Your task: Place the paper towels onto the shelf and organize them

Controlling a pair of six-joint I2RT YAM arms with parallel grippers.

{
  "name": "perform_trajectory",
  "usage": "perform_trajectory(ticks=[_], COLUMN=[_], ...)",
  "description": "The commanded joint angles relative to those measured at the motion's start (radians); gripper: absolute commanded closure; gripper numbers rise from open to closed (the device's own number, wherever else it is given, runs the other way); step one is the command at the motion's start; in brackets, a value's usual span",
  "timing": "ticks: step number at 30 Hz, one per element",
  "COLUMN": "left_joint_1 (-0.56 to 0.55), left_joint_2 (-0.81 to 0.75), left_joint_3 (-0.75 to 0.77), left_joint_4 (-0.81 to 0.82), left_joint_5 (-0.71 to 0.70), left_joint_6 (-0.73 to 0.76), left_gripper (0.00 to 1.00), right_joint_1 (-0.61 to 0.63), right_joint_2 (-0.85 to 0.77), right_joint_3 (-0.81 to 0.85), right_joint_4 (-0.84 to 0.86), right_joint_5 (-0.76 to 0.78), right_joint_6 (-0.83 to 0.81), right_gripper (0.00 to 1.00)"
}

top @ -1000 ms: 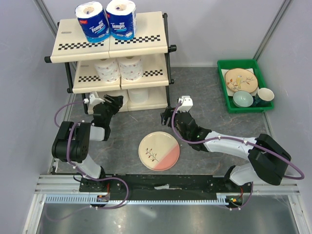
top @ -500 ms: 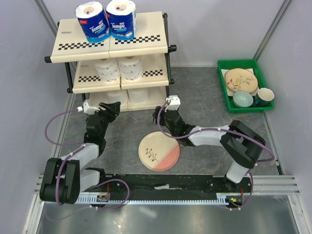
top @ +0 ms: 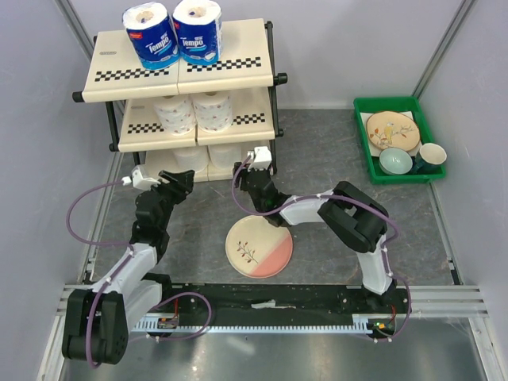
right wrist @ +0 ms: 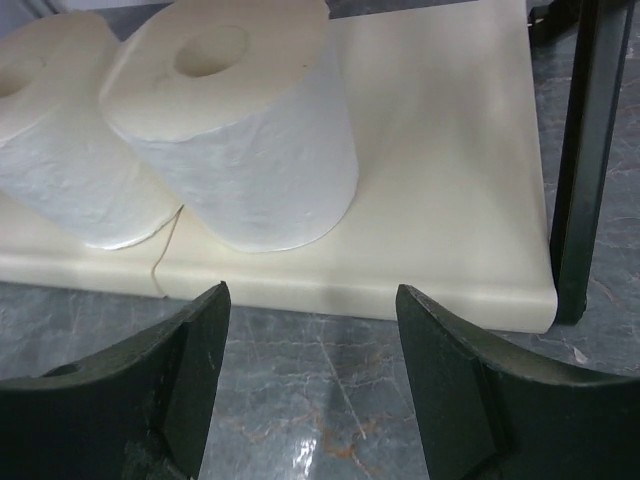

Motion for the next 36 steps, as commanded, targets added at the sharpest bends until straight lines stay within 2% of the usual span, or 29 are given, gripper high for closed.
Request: perform_trajectory(ticks=[1, 7, 13, 22, 28, 36], left_joint_1=[-0.002, -0.002, -0.002, -0.002, -0.002, -0.002], left_joint_2=[-0.02, -0.048, -0.059, -0.062, -0.057, -0.06], left_joint_3=[0.032, 0.031, 0.038, 0.038, 0.041, 0.04], left_joint_4=[-0.027, -0.045, -0.059, -0.064, -0.064, -0.064], left_joint_5=[-0.002, -0.006, -0.014, -0.022, -0.023, -0.023], left_joint_6=[0.049, 0.058, 0.072, 0.08, 0.081, 0.078], left_gripper=[0.33, 0.33, 0.33, 0.32, 0.32, 0.32], right_joint_1=[0.002, 0.001, -0.008, -0.03, -0.045, -0.051], right_joint_2=[0.064, 0.121, 0.198, 0.239, 0.265, 0.294], right_joint_3=[0.061, 0.138, 0.188, 0.221, 0.236, 0.259], right_joint_4=[0.11, 0.115, 0.23, 0.218, 0.273, 0.325], right_joint_5=[0.123, 0.242, 0.263, 0.34, 0.328, 0.237], right_joint_6=[-0.02, -0.028, -0.135, -0.173, -0.261, -0.328], right_gripper=[0.26, 0.3, 0.28, 0.27, 0.25, 0.23])
